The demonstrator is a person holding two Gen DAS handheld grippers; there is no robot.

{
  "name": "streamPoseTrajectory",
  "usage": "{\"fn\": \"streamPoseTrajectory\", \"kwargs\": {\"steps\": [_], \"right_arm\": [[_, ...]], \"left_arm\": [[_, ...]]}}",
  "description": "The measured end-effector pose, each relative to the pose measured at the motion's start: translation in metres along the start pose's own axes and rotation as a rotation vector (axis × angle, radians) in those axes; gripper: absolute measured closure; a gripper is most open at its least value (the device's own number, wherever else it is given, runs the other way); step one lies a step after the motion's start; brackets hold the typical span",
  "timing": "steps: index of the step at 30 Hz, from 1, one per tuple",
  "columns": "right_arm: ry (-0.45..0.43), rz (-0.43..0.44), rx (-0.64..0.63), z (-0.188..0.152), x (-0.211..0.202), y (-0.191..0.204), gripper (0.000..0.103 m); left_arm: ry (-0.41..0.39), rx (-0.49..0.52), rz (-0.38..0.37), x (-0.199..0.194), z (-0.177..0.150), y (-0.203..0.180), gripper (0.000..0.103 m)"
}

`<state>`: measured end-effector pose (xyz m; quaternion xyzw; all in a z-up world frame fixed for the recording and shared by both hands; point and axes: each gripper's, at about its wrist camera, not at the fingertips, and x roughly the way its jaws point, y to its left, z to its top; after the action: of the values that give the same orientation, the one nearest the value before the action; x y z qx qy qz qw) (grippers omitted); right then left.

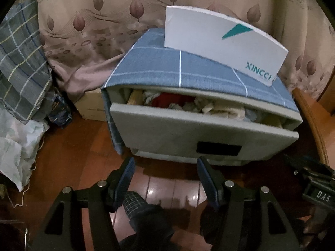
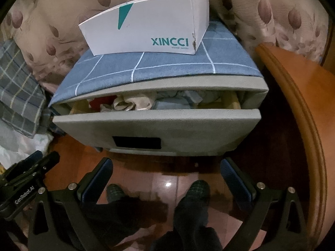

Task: Take underwear out of drawer
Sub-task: 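Move both grippers forward over the open drawer of rolled clothes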

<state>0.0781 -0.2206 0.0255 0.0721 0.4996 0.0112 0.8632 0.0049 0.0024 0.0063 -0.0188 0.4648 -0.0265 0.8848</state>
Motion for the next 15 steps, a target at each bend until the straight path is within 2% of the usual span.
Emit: {"fn": "streamPoseTrajectory", "kwargs": {"steps": [7,9,12,15], "right_arm": [[-0.027,-0.034,-0.039,0.03,0.004,-0.005,0.001],[-0.011,-0.033,-0.048,0.04,0.013,-0.007,0.001],[0.012,-0.054,-0.068,0.054,0.031,-0.007,0.002],[0.024,-0.063,-0.07,0.061,0.047,-0.01,0.002]], "left_arm": [[0.009,0.02,-0.033,0.016,0.027,0.006,0.04],[0.017,0.018,-0.051,0.025,0.04,0.007,0.04],[0.018,0.044,-0.03,0.041,0.056,0.005,0.04],[0.036,0.068,-0.041,0.058,0.068,0.0,0.04]]}}
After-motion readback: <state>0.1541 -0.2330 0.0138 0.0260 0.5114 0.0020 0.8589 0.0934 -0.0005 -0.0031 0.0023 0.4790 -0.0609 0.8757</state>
